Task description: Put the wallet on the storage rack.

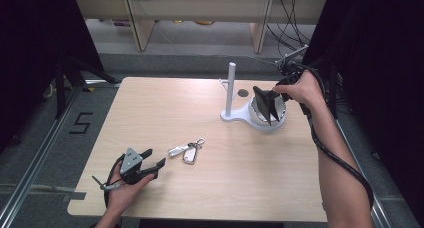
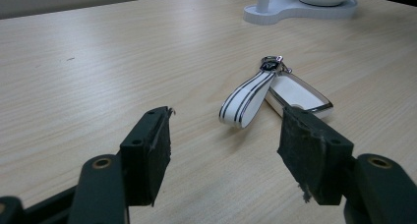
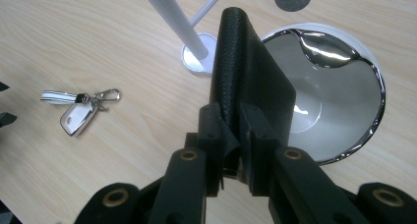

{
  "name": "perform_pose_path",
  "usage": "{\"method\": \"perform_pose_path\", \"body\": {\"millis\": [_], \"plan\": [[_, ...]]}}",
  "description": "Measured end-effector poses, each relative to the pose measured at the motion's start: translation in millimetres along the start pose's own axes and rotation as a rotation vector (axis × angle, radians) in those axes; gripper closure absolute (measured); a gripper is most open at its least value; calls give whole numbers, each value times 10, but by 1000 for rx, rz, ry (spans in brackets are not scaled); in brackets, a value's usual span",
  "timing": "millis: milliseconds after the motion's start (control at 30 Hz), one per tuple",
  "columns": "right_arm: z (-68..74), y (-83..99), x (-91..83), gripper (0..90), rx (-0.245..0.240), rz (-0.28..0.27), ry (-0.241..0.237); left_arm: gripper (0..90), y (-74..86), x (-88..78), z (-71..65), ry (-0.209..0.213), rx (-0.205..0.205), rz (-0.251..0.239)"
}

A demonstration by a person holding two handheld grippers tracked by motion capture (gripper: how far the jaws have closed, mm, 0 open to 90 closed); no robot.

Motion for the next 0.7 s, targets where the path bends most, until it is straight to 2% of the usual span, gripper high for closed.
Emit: {"method": "perform_pose_path", "body": {"millis": [67, 100, 167, 200, 233, 300, 333, 367, 400, 433, 500, 567, 700], "plan": [[-17, -7, 17, 812, 5, -3, 4, 359, 0, 0, -2, -2, 0, -1], [-47, -14, 19, 811, -19, -8, 1, 359, 0, 1, -2, -1, 0, -1], [-12, -3, 23, 811, 28, 13, -6, 358, 0, 0, -1, -1, 0, -1], [-20, -7, 33, 811, 28, 10, -3, 359, 0, 1, -1, -2, 0, -1], [-38, -9, 34, 811, 16, 15, -7, 358, -1, 2, -1, 1, -1, -2], [-83, -34, 57, 811, -34, -14, 2, 358, 0, 2, 0, 0, -2, -1], [-86, -43, 59, 811, -50, -20, -10, 358, 0, 1, 0, -2, 0, -1], [-91, -50, 60, 811, -52, -21, -3, 358, 0, 0, -1, -2, 0, -1], [-91, -55, 59, 811, -48, -23, -2, 358, 0, 1, 0, -1, 0, -1], [-69, -54, 57, 810, -7, -20, 5, 358, 0, 2, -1, 1, -1, -2], [-89, -64, 54, 810, -10, -20, -1, 358, -1, 2, 0, 2, -2, -2], [-133, -83, 67, 809, -41, -44, 14, 357, 0, 2, -1, 2, -4, -3], [-150, -100, 75, 800, -30, -61, 51, 357, 0, 1, 0, 2, -4, -2]]}}
Point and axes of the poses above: each handheld gripper's, and its own axes: x roughly forward along the jaws, y roughly out of its underside, z roughly to its left, the point moved 6 cm from there along x, roughly forward along the jaws, and after that the axes turned 3 degrees about -x, right-handed, at the moved point
